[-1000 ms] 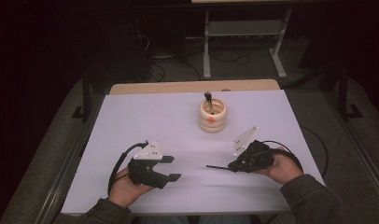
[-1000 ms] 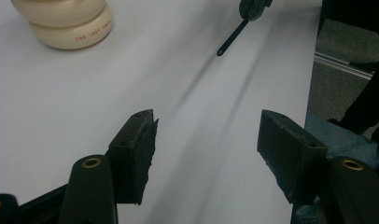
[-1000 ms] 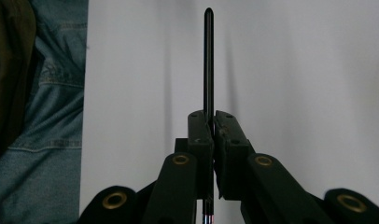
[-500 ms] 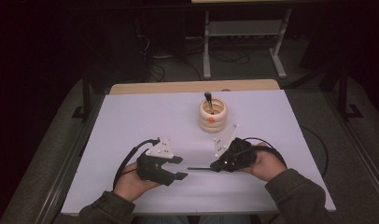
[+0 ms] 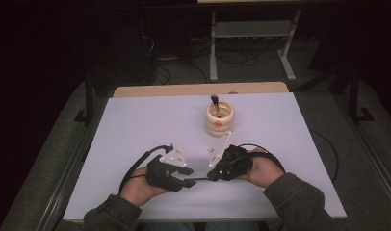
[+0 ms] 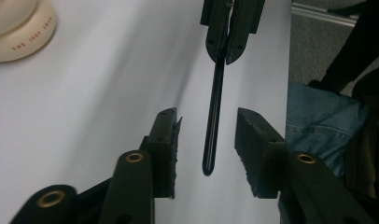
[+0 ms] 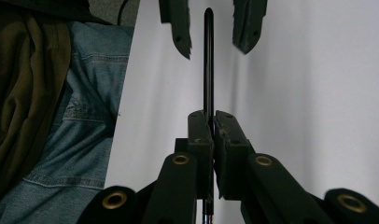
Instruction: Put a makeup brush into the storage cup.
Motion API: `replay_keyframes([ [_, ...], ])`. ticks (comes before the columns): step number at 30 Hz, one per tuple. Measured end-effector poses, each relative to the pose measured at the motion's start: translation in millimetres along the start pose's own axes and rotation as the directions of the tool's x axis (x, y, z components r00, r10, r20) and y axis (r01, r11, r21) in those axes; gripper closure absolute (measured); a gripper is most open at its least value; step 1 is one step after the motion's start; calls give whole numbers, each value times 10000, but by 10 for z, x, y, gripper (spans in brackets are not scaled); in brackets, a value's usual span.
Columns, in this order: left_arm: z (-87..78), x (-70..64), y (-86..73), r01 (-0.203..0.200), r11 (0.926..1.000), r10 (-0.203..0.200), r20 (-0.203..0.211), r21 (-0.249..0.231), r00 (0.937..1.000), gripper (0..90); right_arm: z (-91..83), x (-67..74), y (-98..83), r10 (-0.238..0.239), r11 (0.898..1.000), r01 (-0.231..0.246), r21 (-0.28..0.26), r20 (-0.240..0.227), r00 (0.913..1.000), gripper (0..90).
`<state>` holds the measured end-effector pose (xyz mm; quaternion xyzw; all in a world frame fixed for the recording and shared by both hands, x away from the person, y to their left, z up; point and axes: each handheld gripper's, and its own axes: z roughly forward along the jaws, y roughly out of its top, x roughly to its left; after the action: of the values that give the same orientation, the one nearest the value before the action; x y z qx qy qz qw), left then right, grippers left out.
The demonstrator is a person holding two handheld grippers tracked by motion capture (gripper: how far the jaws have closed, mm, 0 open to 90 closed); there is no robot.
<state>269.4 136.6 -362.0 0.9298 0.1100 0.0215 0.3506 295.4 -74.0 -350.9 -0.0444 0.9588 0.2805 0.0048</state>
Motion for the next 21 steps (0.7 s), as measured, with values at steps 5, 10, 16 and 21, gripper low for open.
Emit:
replay_keyframes([
  [5,30,-18,2,-157,9997,152,229,188,9996,725,37,8,40,-133,9999,133,32,-76,9999,851],
  [10,42,-22,5,-235,9991,226,275,341,9994,734,52,17,60,-213,9998,213,38,-106,9997,851],
  [16,56,-25,2,-287,9983,267,395,499,9989,783,57,37,81,-381,9992,382,81,-75,9992,851],
  [21,59,-39,6,-494,9970,461,558,591,9974,846,60,51,87,-377,9992,378,88,-94,9992,850],
])
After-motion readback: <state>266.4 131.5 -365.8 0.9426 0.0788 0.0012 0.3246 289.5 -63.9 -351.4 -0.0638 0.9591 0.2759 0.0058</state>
